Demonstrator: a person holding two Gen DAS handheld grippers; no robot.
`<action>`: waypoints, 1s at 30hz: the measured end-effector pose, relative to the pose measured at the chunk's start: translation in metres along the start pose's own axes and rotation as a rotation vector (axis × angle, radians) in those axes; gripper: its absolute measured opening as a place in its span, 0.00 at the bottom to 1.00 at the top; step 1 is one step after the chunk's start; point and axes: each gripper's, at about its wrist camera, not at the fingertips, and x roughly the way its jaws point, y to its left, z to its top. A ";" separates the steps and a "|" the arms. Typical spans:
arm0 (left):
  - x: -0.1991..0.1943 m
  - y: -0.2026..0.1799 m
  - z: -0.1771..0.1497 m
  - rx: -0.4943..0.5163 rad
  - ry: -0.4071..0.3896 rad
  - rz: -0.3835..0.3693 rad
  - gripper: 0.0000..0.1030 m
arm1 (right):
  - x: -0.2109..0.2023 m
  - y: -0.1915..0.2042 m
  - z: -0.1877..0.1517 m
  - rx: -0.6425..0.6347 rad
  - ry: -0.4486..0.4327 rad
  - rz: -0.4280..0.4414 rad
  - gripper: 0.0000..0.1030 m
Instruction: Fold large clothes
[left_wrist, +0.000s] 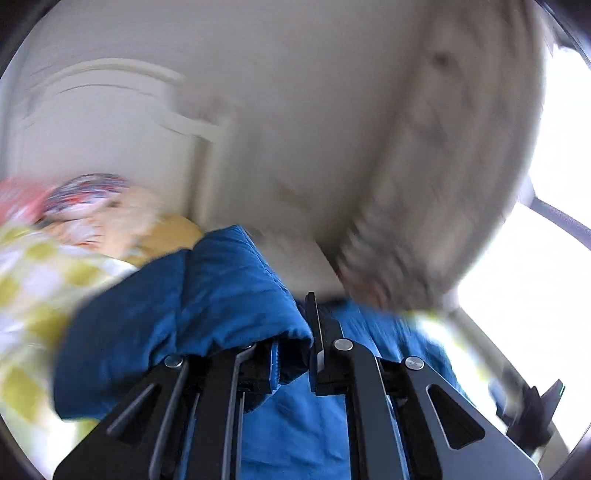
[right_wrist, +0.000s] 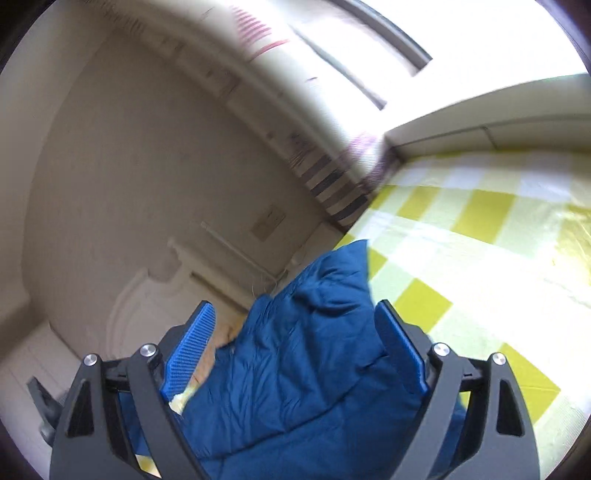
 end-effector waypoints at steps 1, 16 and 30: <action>0.030 -0.031 -0.018 0.073 0.106 -0.021 0.08 | 0.001 -0.002 0.001 0.007 0.004 -0.001 0.85; 0.030 -0.103 -0.095 0.331 0.257 -0.047 0.17 | 0.003 0.002 -0.001 -0.022 0.043 0.009 0.85; -0.034 0.137 -0.113 -0.485 -0.002 0.426 0.94 | 0.021 0.040 -0.019 -0.253 0.110 -0.064 0.85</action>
